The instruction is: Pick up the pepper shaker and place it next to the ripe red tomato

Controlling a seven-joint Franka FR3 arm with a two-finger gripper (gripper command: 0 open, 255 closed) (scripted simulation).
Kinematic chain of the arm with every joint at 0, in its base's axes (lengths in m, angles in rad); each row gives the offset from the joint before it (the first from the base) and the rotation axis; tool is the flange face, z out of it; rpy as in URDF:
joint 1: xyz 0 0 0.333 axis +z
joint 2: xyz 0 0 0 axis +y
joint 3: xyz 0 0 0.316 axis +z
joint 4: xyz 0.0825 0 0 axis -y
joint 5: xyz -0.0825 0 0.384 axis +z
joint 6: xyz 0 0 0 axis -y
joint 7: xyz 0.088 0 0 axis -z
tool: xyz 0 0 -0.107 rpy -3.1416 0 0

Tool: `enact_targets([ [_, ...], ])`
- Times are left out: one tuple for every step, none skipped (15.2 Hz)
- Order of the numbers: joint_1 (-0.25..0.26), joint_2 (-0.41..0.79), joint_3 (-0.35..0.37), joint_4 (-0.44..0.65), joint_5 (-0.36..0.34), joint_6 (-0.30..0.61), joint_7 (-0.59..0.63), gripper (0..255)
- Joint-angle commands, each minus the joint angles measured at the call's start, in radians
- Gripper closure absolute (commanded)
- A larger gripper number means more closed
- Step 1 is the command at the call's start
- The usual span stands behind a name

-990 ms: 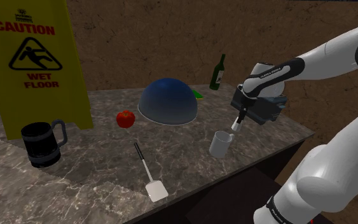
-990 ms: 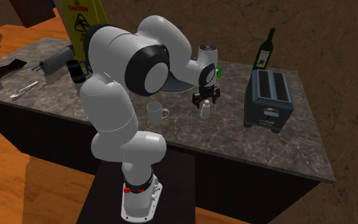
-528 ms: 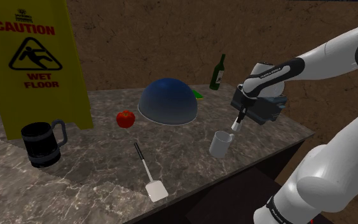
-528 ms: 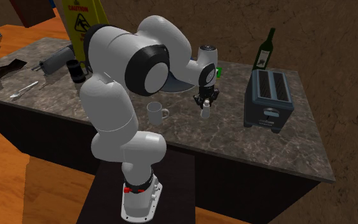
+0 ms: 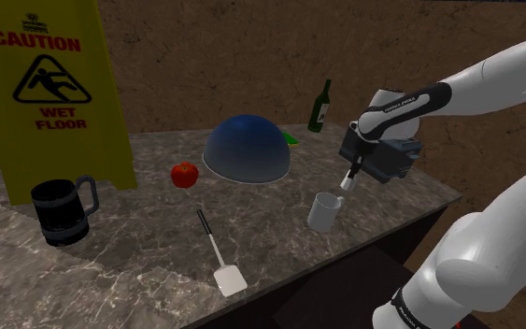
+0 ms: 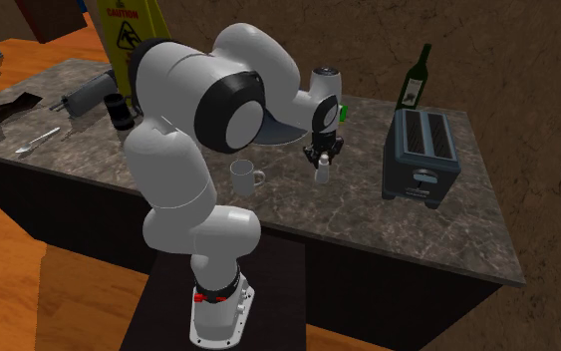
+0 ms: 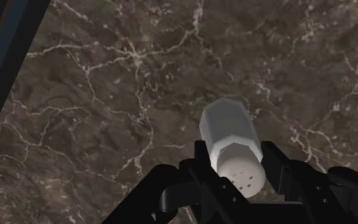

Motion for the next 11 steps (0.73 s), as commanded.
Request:
enact_targets([
  [-0.004,-0.023,0.005,0.011,-0.012,-0.031,0.007,255],
  [-0.005,-0.033,0.009,0.017,-0.017,-0.047,0.011,255],
  [-0.006,-0.042,0.012,0.024,-0.021,-0.062,0.014,255],
  [-0.007,-0.052,0.015,0.031,-0.025,-0.077,0.017,255],
  [-0.008,-0.061,0.018,0.037,-0.028,-0.092,0.019,255],
  [-0.009,-0.069,0.022,0.045,-0.032,-0.108,0.022,255],
  [-0.010,-0.078,0.025,0.052,-0.034,-0.123,0.024,255],
  [-0.011,-0.086,0.028,0.060,-0.037,-0.138,0.026,255],
  [-0.012,-0.093,0.031,0.067,-0.039,-0.153,0.027,255],
  [-0.012,-0.101,0.034,0.075,-0.041,-0.167,0.029,255],
  [-0.013,-0.108,0.037,0.084,-0.043,-0.182,0.030,255],
])
